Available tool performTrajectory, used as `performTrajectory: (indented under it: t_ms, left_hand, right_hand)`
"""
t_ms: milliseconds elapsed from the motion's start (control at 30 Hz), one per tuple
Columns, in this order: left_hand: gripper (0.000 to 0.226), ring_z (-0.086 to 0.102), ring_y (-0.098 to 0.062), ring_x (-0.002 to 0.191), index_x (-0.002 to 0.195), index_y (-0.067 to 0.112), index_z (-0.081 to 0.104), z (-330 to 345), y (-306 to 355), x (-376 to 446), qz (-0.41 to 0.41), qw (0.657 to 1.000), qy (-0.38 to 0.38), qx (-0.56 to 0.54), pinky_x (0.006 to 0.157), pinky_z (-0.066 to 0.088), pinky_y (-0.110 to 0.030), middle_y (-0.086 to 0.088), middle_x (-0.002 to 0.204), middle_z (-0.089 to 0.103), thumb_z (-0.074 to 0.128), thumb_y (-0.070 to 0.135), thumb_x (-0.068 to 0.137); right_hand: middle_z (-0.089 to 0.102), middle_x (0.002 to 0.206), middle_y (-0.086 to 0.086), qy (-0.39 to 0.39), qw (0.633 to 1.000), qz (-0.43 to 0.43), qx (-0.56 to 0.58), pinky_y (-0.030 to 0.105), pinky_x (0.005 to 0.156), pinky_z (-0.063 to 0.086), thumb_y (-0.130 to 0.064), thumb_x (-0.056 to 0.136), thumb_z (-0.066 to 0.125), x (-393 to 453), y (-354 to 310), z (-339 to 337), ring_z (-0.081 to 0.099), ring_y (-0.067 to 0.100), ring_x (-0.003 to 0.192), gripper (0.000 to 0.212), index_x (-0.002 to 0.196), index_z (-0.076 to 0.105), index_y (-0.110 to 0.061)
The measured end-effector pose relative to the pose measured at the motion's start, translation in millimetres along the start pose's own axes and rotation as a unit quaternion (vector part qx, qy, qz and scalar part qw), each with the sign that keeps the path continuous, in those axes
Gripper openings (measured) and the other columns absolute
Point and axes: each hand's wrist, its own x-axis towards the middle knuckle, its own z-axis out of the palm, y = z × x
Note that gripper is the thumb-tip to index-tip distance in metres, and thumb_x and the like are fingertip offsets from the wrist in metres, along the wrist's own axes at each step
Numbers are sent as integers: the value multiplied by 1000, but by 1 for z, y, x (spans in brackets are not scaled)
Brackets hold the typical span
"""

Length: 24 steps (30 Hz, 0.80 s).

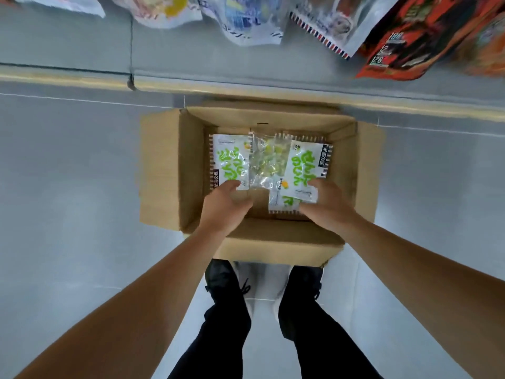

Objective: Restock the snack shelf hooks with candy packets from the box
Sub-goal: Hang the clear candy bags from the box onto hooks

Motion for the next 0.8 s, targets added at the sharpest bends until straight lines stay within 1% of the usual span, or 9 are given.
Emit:
performTrajectory:
  t_ms: [67, 167, 333, 467, 567, 633, 700, 767, 800]
  left_hand:
    - [57, 48, 8, 67, 142, 21, 47, 19, -11, 36, 14, 1000, -2, 11, 57, 36, -3, 5, 131, 59, 63, 30, 88]
    - [59, 54, -3, 81, 141, 25, 48, 38, -17, 77, 35, 999, -5, 35, 76, 41, -18, 3, 137, 56, 65, 36, 86]
    - [58, 61, -13, 104, 142, 24, 47, 63, -16, 128, 76, 995, 1, 70, 85, 43, -22, 3, 140, 54, 65, 31, 87]
    - [58, 60, -15, 106, 141, 21, 47, 76, -9, 142, 131, 985, 16, 112, 80, 39, -19, 0, 136, 57, 66, 26, 86]
    - [67, 49, -24, 128, 141, 16, 45, 78, -7, 142, 217, 956, 65, 187, 100, 41, -29, -5, 141, 52, 71, 24, 80]
    - [82, 29, -31, 143, 146, 13, 35, 78, -1, 138, 256, 922, 100, 274, 118, 25, -44, -9, 151, 39, 74, 31, 76]
    - [95, 10, -32, 149, 151, 15, 22, 77, 8, 130, 251, 891, 89, 369, 121, 6, -52, -9, 158, 24, 74, 37, 75]
    - [88, 17, -31, 147, 148, 18, 27, 78, 15, 121, 244, 867, 44, 433, 119, 4, -54, -8, 153, 35, 73, 38, 76]
    - [74, 34, -31, 140, 141, 19, 38, 79, 16, 117, 236, 866, 15, 441, 117, 15, -53, -7, 140, 51, 72, 37, 78]
  right_hand:
    - [40, 145, 9, 20, 999, -20, -39, 27, 94, 37, -24, 83, 71, 44, 8, 8, 44, 25, 129, 71, 146, 37, -14]
    - [34, 150, 10, 46, 990, -61, -118, 38, 105, 40, -26, 83, 70, 100, 14, 11, 39, 30, 134, 77, 148, 32, -13]
    - [31, 152, 13, 67, 964, -82, -244, 47, 110, 35, -22, 81, 72, 180, 11, -1, 30, 36, 138, 88, 150, 19, -12]
    - [49, 135, 20, 78, 943, -77, -315, 41, 107, 37, -13, 83, 66, 198, 16, 2, 44, 38, 126, 55, 132, 43, -3]
    - [53, 126, 14, 70, 946, -100, -302, 40, 91, 47, -12, 85, 64, 179, 17, 4, 54, 34, 116, 35, 119, 54, -8]
    - [53, 123, 9, 74, 941, -139, -298, 39, 81, 49, -10, 86, 64, 157, 13, 5, 57, 33, 112, 31, 116, 55, -11]
    - [55, 122, 6, 90, 925, -194, -314, 38, 76, 49, -3, 84, 62, 132, 6, 7, 60, 31, 109, 32, 114, 58, -12]
    - [60, 116, 4, 98, 913, -243, -312, 37, 78, 54, 6, 82, 59, 113, -1, 10, 62, 28, 105, 40, 117, 60, -12]
    - [62, 113, 3, 100, 910, -261, -307, 39, 81, 56, 9, 80, 58, 106, -3, 11, 63, 26, 103, 43, 118, 61, -12]
